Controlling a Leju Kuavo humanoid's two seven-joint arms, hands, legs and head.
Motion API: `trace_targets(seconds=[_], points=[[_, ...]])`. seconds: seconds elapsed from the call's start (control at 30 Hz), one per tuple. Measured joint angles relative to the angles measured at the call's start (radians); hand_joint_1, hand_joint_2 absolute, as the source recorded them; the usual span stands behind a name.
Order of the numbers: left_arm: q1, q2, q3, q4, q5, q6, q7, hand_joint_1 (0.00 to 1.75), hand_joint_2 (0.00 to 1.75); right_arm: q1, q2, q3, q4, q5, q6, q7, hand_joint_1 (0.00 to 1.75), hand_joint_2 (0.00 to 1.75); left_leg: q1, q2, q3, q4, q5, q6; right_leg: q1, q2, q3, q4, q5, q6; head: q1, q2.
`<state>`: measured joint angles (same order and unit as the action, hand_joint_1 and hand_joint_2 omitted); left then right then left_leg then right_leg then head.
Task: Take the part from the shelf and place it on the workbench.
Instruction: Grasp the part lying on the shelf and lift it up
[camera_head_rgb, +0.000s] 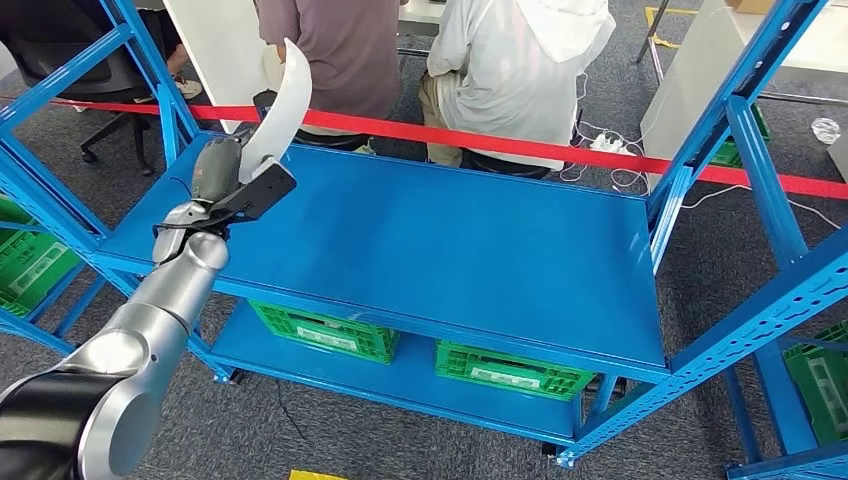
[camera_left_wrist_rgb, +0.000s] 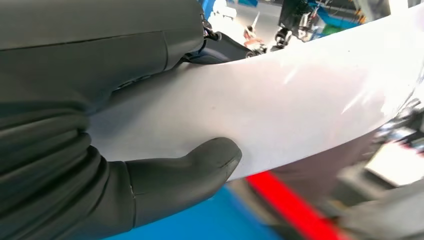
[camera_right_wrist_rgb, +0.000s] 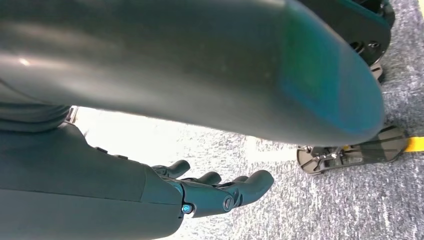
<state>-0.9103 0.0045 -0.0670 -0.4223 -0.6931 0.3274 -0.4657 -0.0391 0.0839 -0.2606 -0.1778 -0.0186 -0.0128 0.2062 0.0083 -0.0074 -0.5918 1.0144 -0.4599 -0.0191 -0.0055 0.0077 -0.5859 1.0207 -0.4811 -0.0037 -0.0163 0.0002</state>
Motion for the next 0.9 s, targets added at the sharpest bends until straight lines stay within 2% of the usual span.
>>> trace_targets(seconds=[0.07,0.17,0.23,0.4,0.57,0.67,0.73,0.8,0.9], points=[[0.008,-0.009,-0.004,-0.076,0.156,-0.092,-0.013,1.75,1.75,0.001,0.0,-0.008,0.0,-0.007,-0.001,-0.005,0.0,0.0,0.0,0.0,0.0,0.0,0.0,0.0,0.0,0.0,0.0,0.0,0.0,0.0,0.0,0.0],[0.056,-0.012,-0.029,-0.263,0.458,-0.27,-0.002,1.75,1.75,0.004,0.001,-0.022,0.0,-0.015,-0.003,-0.007,0.0,0.0,0.0,0.0,0.0,0.0,-0.001,0.0,0.0,0.001,0.0,0.0,0.0,0.0,0.0,0.0],[0.099,-0.011,-0.049,-0.396,0.607,-0.331,0.005,1.75,1.75,0.006,0.001,-0.029,0.0,-0.018,-0.004,-0.008,0.0,0.0,0.0,0.0,0.0,0.0,-0.001,0.0,0.0,0.001,0.0,0.0,-0.001,0.0,0.0,0.0],[0.204,0.017,-0.097,-0.694,0.729,-0.353,0.026,1.75,1.75,0.008,0.0,-0.042,0.0,-0.015,-0.007,-0.007,0.0,0.0,0.0,0.001,0.001,-0.001,-0.003,0.0,0.0,0.001,0.001,0.0,-0.002,0.002,0.0,0.0],[0.277,0.048,-0.133,-0.838,0.766,-0.362,0.015,1.75,1.75,0.008,0.0,-0.044,0.0,-0.009,-0.007,-0.009,0.0,0.0,0.0,0.0,0.001,-0.001,-0.004,0.0,0.0,0.001,0.002,0.0,-0.003,0.002,0.0,0.0],[0.313,0.067,-0.148,-0.892,0.775,-0.362,0.014,1.75,1.75,0.008,0.004,-0.044,0.0,-0.002,-0.004,-0.012,0.0,0.0,-0.005,0.0,0.0,0.003,-0.007,0.009,-0.006,0.0,0.003,-0.004,-0.001,0.01,0.0,0.0],[0.331,0.078,-0.155,-0.921,0.778,-0.362,0.016,1.75,1.75,0.008,0.006,-0.044,0.0,0.001,-0.003,-0.011,0.0,0.0,-0.004,0.003,0.006,-0.007,0.0,0.017,-0.009,0.0,0.005,-0.005,0.0,0.017,0.0,0.0],[0.345,0.09,-0.158,-0.941,0.786,-0.368,0.017,1.75,1.75,0.007,0.006,-0.044,0.0,0.004,-0.003,-0.008,0.0,0.0,0.002,0.007,0.013,-0.025,0.014,0.025,-0.008,0.0,-0.01,0.033,-0.032,0.021,0.001,0.0],[0.381,0.112,-0.159,-0.956,0.8,-0.379,0.009,1.75,1.75,0.008,0.007,-0.044,0.0,0.006,-0.003,-0.006,0.0,0.0,0.005,0.013,0.011,-0.03,0.02,0.028,-0.012,-0.002,-0.083,0.206,-0.129,0.028,0.004,0.0]])
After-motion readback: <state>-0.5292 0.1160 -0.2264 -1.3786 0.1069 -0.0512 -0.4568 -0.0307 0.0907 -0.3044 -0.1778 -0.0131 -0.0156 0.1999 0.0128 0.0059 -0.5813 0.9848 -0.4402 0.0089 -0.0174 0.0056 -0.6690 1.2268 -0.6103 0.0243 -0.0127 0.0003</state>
